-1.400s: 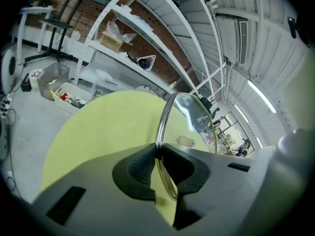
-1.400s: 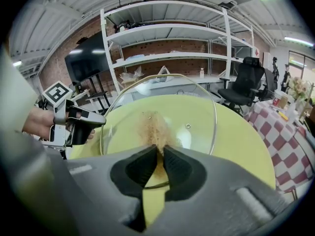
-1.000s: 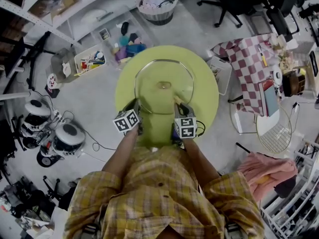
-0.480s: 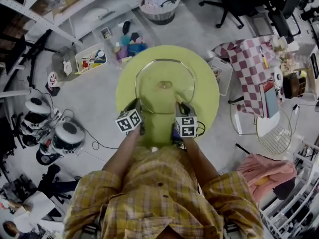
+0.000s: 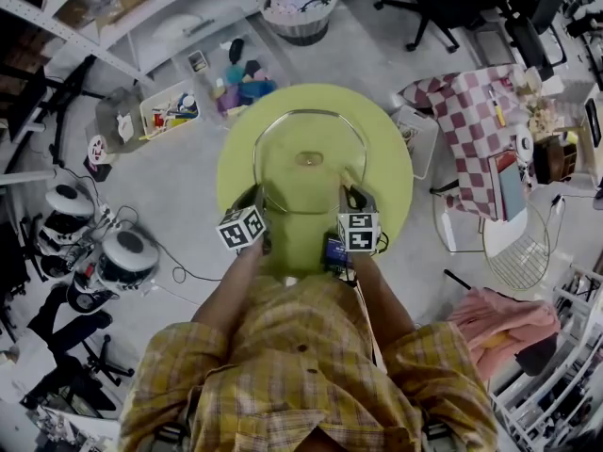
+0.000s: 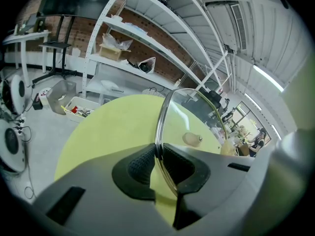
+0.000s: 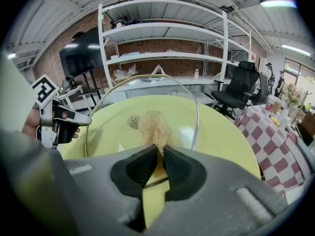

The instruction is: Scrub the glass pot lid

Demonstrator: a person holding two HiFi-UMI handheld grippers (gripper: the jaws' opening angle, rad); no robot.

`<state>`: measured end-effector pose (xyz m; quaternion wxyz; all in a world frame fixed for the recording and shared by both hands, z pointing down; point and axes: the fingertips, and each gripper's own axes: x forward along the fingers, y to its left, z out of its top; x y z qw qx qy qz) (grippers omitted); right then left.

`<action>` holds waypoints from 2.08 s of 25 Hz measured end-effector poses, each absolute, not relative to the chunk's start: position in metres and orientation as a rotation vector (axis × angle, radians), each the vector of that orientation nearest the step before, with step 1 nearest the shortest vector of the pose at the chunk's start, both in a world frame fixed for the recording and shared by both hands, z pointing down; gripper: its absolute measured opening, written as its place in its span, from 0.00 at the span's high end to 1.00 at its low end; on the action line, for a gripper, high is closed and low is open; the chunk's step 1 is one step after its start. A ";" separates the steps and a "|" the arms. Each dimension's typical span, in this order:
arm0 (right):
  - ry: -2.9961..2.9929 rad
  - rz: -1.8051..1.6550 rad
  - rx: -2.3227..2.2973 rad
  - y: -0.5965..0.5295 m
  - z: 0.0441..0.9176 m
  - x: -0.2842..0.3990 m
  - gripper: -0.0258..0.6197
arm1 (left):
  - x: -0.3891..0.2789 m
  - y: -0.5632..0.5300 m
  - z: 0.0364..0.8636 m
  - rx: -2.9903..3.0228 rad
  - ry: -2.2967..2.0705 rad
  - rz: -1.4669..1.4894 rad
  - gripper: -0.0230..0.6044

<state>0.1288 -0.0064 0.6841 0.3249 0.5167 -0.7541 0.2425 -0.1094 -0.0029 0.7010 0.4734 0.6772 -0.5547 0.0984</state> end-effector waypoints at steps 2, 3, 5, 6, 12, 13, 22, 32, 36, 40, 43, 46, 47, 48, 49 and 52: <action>-1.974 0.635 1.362 -0.010 0.683 0.133 0.90 | -0.108 -0.003 0.701 1.669 -1.360 0.251 0.88; -1.972 0.634 1.364 -0.012 0.683 0.135 0.90 | -0.107 -0.003 0.701 1.677 -1.360 0.257 0.88; -1.966 0.632 1.370 -0.016 0.683 0.139 0.90 | -0.106 -0.003 0.700 1.686 -1.360 0.265 0.88; -1.962 0.631 1.373 -0.018 0.682 0.141 0.90 | -0.105 -0.003 0.700 1.687 -1.360 0.267 0.88; -1.954 0.602 1.391 -0.035 0.676 0.144 0.90 | -0.105 -0.001 0.701 1.702 -1.365 0.293 0.88; -1.951 0.596 1.391 -0.039 0.675 0.144 0.90 | -0.106 -0.001 0.701 1.706 -1.366 0.300 0.88; -1.954 0.556 1.401 -0.060 0.665 0.145 0.90 | -0.102 0.000 0.700 1.733 -1.367 0.329 0.88; -1.950 0.566 1.462 -0.087 0.654 0.145 0.90 | -0.102 0.000 0.701 1.753 -1.374 0.366 0.87; -1.946 0.580 1.479 -0.095 0.650 0.146 0.90 | -0.101 0.001 0.704 1.757 -1.381 0.383 0.87; -1.948 0.599 1.493 -0.104 0.646 0.144 0.90 | -0.101 0.001 0.704 1.755 -1.387 0.395 0.87; -1.944 0.604 1.499 -0.107 0.644 0.141 0.90 | -0.102 0.001 0.703 1.757 -1.391 0.406 0.87; -1.937 0.612 1.509 -0.111 0.643 0.138 0.90 | -0.102 0.000 0.702 1.763 -1.391 0.414 0.87; -1.935 0.616 1.512 -0.112 0.643 0.138 0.90 | -0.101 0.000 0.701 1.766 -1.390 0.416 0.87; -1.934 0.619 1.515 -0.113 0.643 0.137 0.90 | -0.101 0.000 0.701 1.769 -1.390 0.418 0.87; -1.934 0.620 1.517 -0.114 0.643 0.135 0.90 | -0.101 0.000 0.701 1.770 -1.391 0.420 0.87; -1.940 0.621 1.517 -0.119 0.643 0.129 0.90 | -0.100 0.001 0.702 1.768 -1.394 0.425 0.87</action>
